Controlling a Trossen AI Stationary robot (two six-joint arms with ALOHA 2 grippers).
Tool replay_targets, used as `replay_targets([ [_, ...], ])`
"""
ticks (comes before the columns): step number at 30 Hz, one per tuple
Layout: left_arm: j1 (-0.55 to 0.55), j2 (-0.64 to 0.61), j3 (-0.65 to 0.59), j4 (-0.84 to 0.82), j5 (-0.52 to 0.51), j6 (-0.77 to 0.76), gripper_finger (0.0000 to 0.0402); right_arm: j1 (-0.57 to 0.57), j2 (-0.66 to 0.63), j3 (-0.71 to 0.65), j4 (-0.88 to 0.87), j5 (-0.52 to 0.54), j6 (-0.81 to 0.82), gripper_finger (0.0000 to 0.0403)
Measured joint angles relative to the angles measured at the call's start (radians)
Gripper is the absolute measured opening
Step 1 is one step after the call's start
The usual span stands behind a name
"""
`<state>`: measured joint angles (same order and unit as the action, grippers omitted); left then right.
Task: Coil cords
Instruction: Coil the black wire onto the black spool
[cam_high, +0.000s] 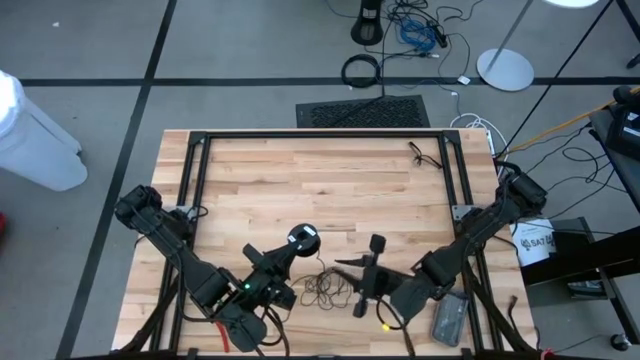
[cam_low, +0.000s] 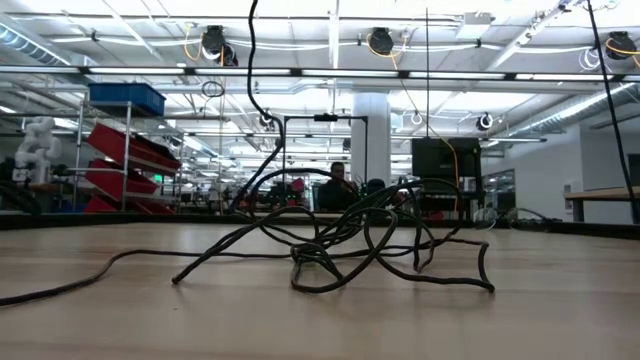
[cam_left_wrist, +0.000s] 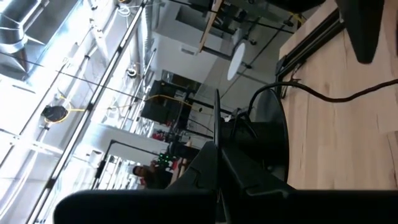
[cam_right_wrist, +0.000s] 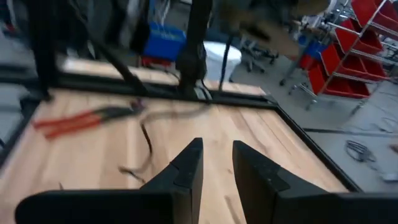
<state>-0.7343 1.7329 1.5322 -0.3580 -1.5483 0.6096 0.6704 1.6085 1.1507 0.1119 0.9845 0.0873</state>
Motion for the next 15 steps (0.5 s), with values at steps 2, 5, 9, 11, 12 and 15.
replay_targets([
  [2, 0.0, 0.0, 0.0, 0.0, 0.001, -0.001, 0.0002, 0.0, 0.0, 0.0, 0.054, -0.036, 0.004, 0.0075],
  [5, 0.0, 0.0, 0.0, 0.0, 0.001, -0.001, 0.0002, -0.009, 0.0, 0.0, 0.096, -0.065, 0.01, 0.0075],
  [9, 0.0, 0.0, 0.0, 0.0, 0.002, -0.001, 0.0002, -0.032, 0.0, 0.0, 0.093, -0.077, 0.025, 0.0083],
  [11, 0.0, 0.0, 0.0, 0.0, 0.003, -0.001, 0.0002, -0.048, 0.001, 0.0, 0.089, -0.119, 0.042, 0.0095],
  [12, 0.0, 0.0, 0.0, 0.0, 0.006, -0.001, 0.0002, -0.056, 0.001, 0.0, 0.089, -0.143, 0.05, 0.0102],
  [15, 0.002, 0.0, 0.0, 0.001, 0.024, -0.002, 0.0002, -0.074, 0.013, 0.0, 0.09, -0.173, 0.052, 0.0126],
])
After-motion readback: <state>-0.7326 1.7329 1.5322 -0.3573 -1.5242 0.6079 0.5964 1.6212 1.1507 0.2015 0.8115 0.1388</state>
